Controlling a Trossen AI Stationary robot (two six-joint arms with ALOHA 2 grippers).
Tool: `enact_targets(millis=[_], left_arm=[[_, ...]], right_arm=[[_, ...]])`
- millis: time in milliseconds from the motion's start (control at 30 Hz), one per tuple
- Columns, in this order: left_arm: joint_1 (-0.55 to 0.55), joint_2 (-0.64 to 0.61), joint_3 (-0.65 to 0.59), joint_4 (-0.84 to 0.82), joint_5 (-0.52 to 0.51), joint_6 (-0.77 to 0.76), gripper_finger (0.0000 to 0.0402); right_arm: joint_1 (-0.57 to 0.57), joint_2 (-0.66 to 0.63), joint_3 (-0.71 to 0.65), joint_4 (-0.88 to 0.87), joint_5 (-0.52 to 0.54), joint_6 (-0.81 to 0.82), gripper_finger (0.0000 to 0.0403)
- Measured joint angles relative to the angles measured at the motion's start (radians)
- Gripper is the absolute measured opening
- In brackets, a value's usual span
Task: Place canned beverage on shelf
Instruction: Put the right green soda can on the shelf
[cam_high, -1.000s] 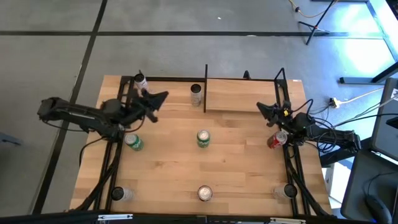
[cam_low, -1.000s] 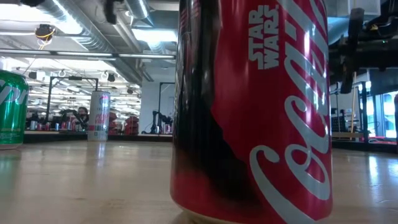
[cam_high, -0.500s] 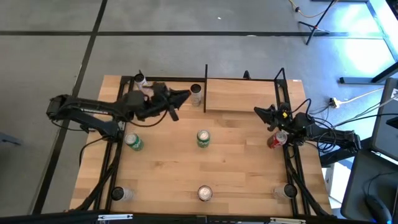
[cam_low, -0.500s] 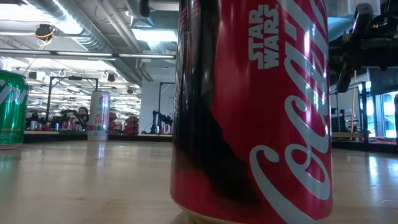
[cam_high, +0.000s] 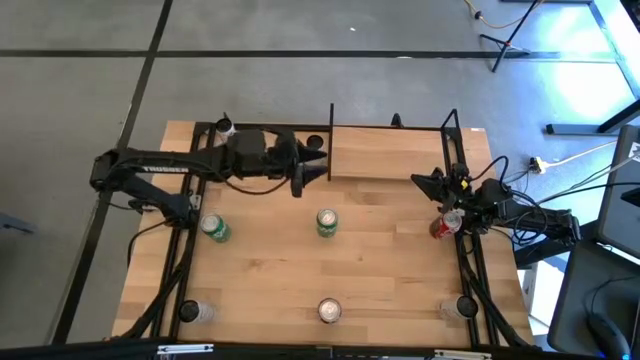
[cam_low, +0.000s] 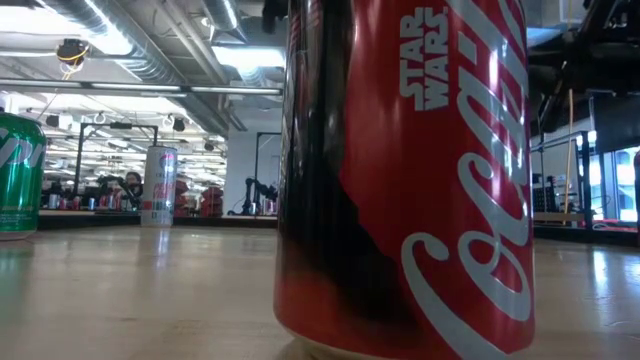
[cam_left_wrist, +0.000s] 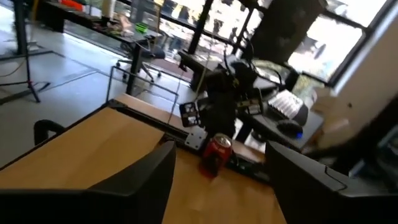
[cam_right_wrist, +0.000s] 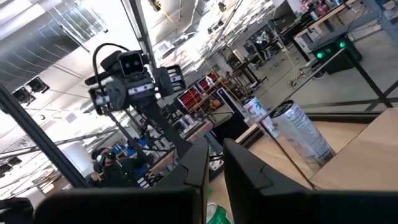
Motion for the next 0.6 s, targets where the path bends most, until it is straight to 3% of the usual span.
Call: enact_targets(millis=[267, 433, 600], left_arm=[[-0.096, 0.117, 0.022, -0.158, -0.031, 0.125, 0.0241], [-0.143, 0.196, 0.031, -0.25, -0.033, 0.117, 0.0241], [-0.161, 0.287, 0.216, -0.538, -0.039, 0.102, 0.0241]], right_arm=[[0.0, 0.0, 0.0, 0.0, -0.047, 0.0, 0.004], [0.0, 0.0, 0.0, 0.0, -0.048, 0.0, 0.004], [0.0, 0.0, 0.0, 0.0, -0.039, 0.0, 0.004]])
